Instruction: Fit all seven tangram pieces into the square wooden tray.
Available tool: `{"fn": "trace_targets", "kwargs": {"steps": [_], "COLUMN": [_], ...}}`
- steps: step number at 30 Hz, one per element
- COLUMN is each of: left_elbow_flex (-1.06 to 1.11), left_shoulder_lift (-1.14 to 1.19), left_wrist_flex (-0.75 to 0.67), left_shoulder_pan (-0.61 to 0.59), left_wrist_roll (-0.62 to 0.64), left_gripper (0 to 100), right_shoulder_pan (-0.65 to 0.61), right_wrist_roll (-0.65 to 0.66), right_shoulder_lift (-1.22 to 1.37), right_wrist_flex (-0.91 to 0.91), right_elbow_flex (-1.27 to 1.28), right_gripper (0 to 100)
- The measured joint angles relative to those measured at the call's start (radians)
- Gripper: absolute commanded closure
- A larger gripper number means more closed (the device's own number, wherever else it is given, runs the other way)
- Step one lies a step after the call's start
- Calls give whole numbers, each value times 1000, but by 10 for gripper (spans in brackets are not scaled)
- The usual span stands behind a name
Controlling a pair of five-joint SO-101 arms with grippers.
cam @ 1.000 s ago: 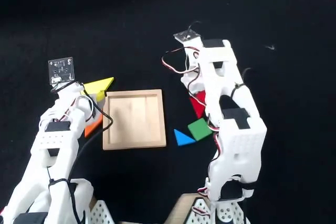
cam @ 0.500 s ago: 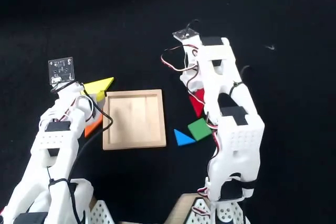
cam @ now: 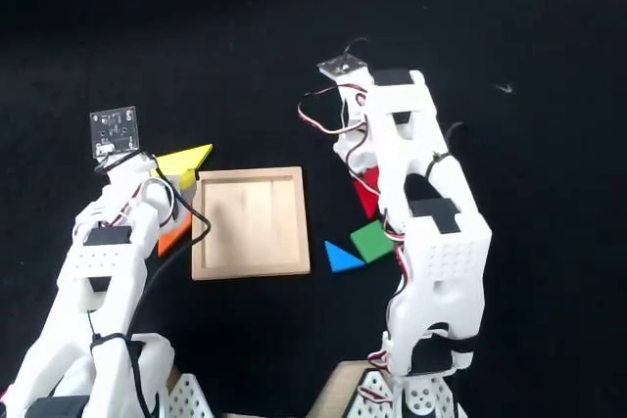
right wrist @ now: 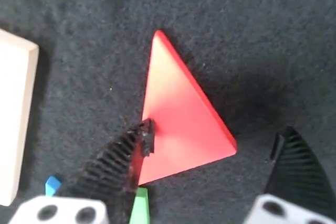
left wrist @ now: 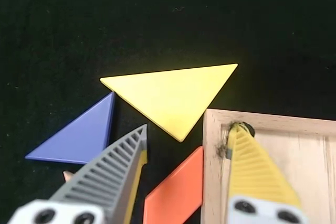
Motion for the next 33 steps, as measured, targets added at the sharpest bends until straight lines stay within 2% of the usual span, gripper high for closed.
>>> {"fn": "trace_targets", "kwargs": {"steps": [6,14,23,33], "left_elbow_flex": [0,2,2,2], "left_shoulder_lift": [0,0,0,0], "left_wrist_flex": [0,-2,-2,-2], "left_shoulder_pan": [0,0,0,2], "left_wrist_roll": [0,0,0,0], "left_gripper": [755,755,755,755], "right_shoulder_pan": [-28,-31,-25,-32], "right_wrist_roll": [5,6,5,6], "right_shoulder_lift": [34,32,-2,-57], "right_wrist_flex": [9,12,12,49], "right_elbow_flex": [3,5,3,29], "right_gripper": [644,731,943,950]}}
